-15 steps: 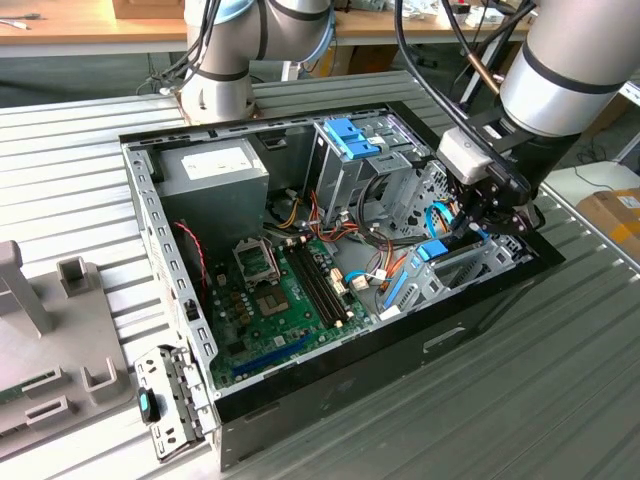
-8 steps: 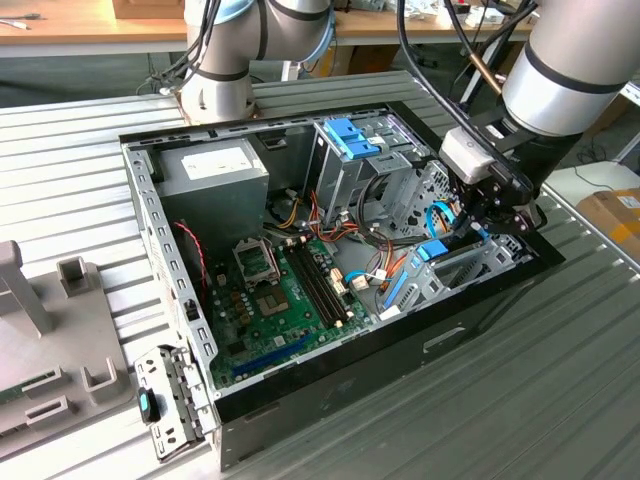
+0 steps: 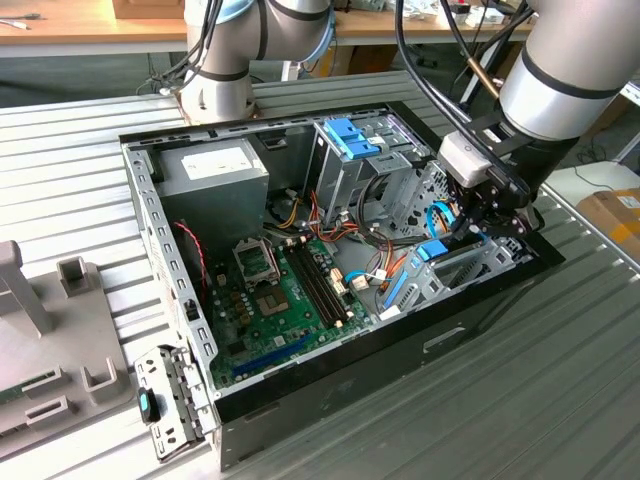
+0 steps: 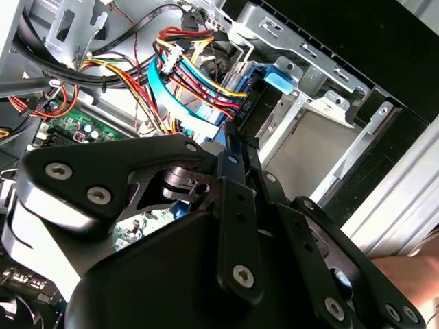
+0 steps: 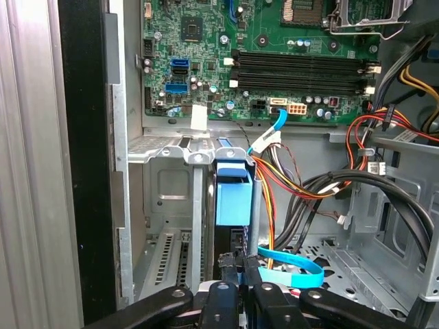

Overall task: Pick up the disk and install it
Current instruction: 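Insert the second disk wire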

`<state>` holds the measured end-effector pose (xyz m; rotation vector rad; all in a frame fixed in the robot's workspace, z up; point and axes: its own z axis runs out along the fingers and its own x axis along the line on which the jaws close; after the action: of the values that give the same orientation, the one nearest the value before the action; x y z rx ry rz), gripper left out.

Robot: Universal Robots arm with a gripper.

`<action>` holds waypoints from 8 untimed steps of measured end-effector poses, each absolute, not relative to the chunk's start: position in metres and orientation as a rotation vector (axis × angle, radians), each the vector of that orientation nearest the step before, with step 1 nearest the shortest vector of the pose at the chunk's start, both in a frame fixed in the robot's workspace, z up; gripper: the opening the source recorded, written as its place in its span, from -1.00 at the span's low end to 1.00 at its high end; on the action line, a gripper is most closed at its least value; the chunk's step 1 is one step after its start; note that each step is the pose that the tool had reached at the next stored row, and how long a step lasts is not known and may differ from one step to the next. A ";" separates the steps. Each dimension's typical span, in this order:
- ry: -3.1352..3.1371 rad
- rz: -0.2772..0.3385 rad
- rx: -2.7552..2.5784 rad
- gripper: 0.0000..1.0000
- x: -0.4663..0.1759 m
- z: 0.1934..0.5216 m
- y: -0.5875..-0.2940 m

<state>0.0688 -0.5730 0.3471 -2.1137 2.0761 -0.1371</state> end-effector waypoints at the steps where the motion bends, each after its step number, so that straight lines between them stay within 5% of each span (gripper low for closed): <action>1: 2.076 -0.137 -2.114 -0.69 0.069 0.347 -0.573; 8: 2.077 -0.142 -2.116 -0.69 0.069 0.351 -0.573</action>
<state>0.0688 -0.5730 0.3513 -2.1158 2.0771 -0.1416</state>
